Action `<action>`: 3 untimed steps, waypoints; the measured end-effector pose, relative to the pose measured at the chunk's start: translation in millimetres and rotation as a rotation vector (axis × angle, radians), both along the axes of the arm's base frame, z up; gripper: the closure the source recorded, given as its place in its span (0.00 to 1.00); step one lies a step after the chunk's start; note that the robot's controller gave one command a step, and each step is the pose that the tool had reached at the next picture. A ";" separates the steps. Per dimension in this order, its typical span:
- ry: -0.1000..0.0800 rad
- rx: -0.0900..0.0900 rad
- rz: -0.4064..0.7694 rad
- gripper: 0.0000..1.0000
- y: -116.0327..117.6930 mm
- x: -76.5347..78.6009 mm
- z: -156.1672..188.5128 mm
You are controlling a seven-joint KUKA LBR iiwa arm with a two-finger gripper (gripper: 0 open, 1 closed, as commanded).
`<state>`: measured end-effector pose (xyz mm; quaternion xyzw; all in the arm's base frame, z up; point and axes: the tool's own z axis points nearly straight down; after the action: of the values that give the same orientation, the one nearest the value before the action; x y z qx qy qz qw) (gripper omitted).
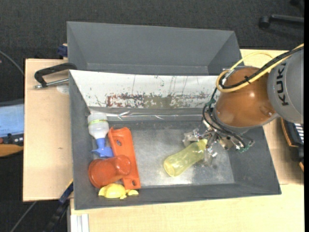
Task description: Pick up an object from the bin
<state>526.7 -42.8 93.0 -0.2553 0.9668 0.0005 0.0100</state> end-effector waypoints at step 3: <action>-0.012 0.000 0.063 1.00 3.2 27.0 40.3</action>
Offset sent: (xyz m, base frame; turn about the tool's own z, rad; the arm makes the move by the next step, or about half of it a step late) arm 0.0210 -0.0066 0.0422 -0.0769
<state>553.7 -39.6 133.3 -0.2859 0.9581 -0.0009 0.0158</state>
